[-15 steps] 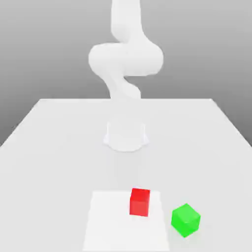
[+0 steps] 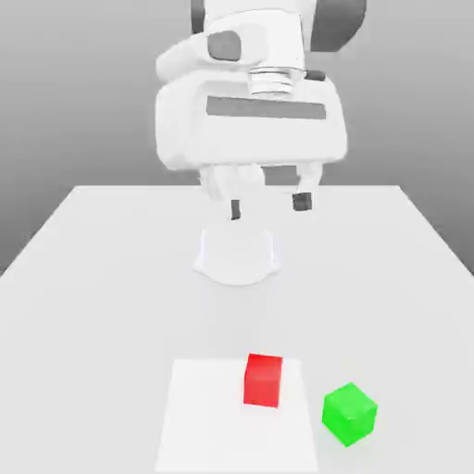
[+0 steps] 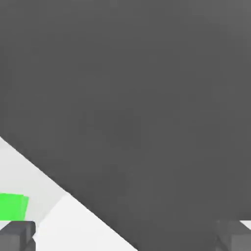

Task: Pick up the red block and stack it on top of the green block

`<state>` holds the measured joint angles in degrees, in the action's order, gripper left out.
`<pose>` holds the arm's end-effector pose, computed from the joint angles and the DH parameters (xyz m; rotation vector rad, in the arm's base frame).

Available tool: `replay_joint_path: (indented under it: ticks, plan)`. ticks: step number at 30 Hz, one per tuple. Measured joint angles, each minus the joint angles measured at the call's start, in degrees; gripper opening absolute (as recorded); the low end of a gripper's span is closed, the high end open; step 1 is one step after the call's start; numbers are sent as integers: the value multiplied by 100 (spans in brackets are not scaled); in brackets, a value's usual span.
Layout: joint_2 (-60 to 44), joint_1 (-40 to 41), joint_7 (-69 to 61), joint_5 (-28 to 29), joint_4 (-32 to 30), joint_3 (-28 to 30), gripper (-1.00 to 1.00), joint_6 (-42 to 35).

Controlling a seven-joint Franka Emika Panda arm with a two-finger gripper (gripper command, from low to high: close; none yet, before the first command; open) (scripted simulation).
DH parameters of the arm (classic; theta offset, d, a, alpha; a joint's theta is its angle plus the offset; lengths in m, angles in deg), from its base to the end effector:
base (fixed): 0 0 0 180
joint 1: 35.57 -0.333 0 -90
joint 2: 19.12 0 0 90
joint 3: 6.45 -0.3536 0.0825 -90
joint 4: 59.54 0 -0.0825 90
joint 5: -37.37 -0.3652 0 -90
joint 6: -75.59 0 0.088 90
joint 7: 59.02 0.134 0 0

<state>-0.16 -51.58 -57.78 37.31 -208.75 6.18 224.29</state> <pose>0.4211 0.0237 0.4186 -3.0189 -0.0557 -0.4733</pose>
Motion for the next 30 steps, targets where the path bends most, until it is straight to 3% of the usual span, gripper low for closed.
replay_joint_path:
  ticks: [11,15,18,19,26,30]
  plan:
    - [-1666,-528,-2731,46,-1082,300,0,1051]
    - [-2431,-497,-3347,-475,-1068,123,0,1657]
    - [-3047,-108,-3731,-982,-981,-382,0,2168]
    - [-3200,13,-3811,-1091,-959,-528,-100,2295]
    - [-3211,32,-3814,-1094,-957,-548,-100,2291]
    - [-2513,-159,-3340,-439,-1064,-197,-100,1724]
